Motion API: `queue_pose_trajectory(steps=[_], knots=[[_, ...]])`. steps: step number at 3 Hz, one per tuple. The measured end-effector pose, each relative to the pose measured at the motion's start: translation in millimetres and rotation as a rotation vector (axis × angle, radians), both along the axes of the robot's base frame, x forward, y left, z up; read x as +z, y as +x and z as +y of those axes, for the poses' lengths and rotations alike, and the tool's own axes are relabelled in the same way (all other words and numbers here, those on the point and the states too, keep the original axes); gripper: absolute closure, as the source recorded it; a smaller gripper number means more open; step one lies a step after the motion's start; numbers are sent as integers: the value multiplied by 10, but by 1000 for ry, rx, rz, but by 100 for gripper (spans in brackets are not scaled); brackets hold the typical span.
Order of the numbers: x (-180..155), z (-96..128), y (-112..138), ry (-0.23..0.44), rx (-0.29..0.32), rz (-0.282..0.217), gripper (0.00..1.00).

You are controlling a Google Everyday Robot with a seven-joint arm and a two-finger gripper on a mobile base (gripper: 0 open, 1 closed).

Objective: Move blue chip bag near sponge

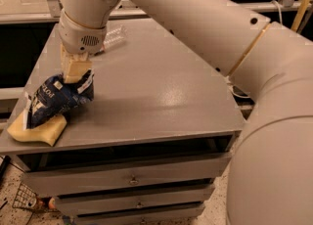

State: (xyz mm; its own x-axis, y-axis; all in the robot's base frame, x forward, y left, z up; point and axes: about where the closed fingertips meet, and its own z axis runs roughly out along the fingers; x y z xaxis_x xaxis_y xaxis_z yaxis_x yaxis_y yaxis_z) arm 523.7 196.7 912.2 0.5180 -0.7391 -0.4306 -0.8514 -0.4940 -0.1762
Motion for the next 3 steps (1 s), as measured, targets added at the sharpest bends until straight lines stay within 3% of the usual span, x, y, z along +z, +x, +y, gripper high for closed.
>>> queue_pose_trajectory(steps=[2, 3], knots=[[-25, 38, -4, 2, 3, 1, 0], [-27, 42, -4, 2, 4, 1, 0]])
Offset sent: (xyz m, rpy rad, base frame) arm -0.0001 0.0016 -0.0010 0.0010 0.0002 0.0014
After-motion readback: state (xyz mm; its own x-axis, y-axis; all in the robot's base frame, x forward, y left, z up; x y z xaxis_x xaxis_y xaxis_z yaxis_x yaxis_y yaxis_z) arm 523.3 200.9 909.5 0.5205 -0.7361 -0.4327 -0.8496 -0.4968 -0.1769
